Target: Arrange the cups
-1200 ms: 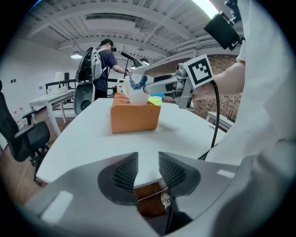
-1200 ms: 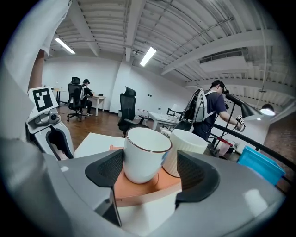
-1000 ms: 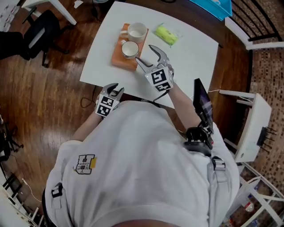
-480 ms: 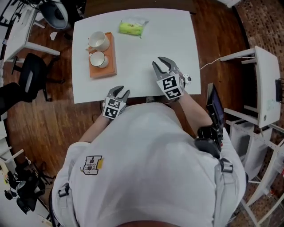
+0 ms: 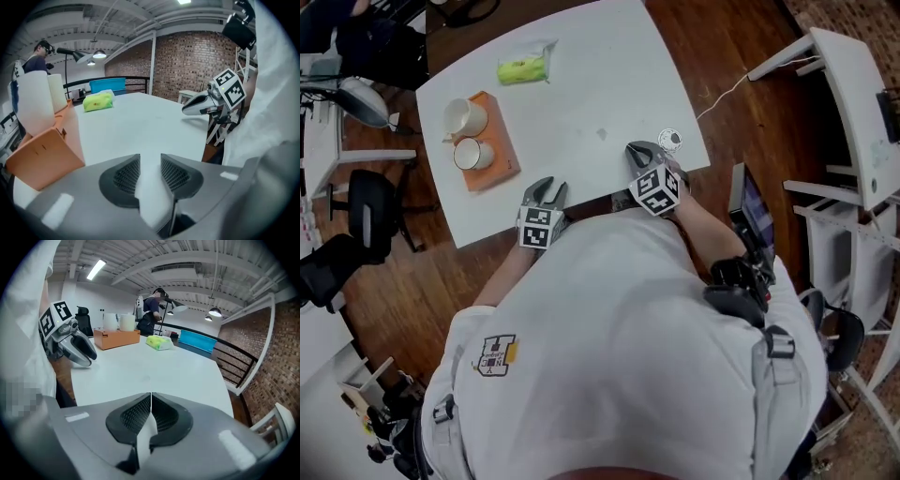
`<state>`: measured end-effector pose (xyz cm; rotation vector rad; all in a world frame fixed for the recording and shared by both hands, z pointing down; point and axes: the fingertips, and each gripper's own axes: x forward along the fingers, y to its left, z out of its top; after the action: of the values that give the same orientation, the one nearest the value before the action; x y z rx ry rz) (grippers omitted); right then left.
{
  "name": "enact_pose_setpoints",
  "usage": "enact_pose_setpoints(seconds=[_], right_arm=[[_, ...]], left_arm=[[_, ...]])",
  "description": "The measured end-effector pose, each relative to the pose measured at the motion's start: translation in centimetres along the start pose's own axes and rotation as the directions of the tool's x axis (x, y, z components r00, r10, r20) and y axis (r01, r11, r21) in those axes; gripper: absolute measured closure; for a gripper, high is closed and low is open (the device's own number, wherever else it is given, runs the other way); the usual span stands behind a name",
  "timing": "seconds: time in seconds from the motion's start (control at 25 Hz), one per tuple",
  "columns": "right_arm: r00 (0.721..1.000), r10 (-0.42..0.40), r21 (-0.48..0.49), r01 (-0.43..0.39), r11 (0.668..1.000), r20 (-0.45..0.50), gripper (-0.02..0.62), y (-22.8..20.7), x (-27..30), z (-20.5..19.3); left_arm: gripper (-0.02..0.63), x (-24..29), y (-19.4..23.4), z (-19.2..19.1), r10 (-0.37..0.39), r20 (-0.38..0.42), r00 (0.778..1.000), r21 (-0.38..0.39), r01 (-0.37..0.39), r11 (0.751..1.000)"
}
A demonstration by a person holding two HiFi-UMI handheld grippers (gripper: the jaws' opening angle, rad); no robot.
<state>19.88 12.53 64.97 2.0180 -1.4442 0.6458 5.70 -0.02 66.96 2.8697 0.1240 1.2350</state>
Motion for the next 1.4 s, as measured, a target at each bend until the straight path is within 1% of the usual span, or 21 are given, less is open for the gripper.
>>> enact_pose_setpoints(seconds=[0.16, 0.24, 0.36, 0.4, 0.64, 0.76, 1.16, 1.4], right_arm=[[0.999, 0.027, 0.028, -0.026, 0.999, -0.026, 0.594, 0.8, 0.7, -1.2], [0.999, 0.036, 0.032, -0.035, 0.999, -0.038, 0.594, 1.2, 1.0, -1.5], [0.999, 0.032, 0.030, -0.031, 0.999, -0.038, 0.595, 1.1, 1.1, -1.8], [0.999, 0.030, 0.029, -0.029, 0.999, -0.035, 0.595, 1.1, 1.0, -1.8], [0.999, 0.020, -0.004, -0.020, 1.000, -0.027, 0.595, 1.4, 1.0, -2.0], [0.999, 0.016, -0.008, -0.016, 1.000, -0.030, 0.595, 1.5, 1.2, -2.0], [0.999, 0.015, -0.024, -0.016, 1.000, -0.039, 0.595, 1.6, 1.3, -2.1], [0.999, 0.016, -0.022, -0.017, 1.000, -0.040, 0.595, 1.5, 1.2, -2.1]], left_arm=[[0.471, 0.6, 0.8, -0.8, 0.021, -0.006, 1.000, -0.043, -0.021, 0.999], [0.472, 0.7, 1.0, -0.9, 0.027, -0.009, 1.000, -0.050, -0.027, 0.998], [0.476, 0.7, 1.0, -0.9, 0.025, -0.009, 1.000, -0.050, -0.025, 0.998], [0.490, 0.7, 1.0, -0.8, 0.026, -0.007, 1.000, -0.049, -0.026, 0.998], [0.497, 0.8, 1.1, -1.0, 0.021, -0.008, 1.000, -0.046, -0.022, 0.999], [0.515, 0.8, 1.3, -1.1, 0.021, -0.011, 1.000, -0.045, -0.022, 0.999], [0.520, 0.8, 1.4, -1.0, 0.020, -0.004, 1.000, -0.050, -0.020, 0.999], [0.523, 0.6, 1.3, -0.7, 0.027, -0.006, 1.000, -0.037, -0.027, 0.999]])
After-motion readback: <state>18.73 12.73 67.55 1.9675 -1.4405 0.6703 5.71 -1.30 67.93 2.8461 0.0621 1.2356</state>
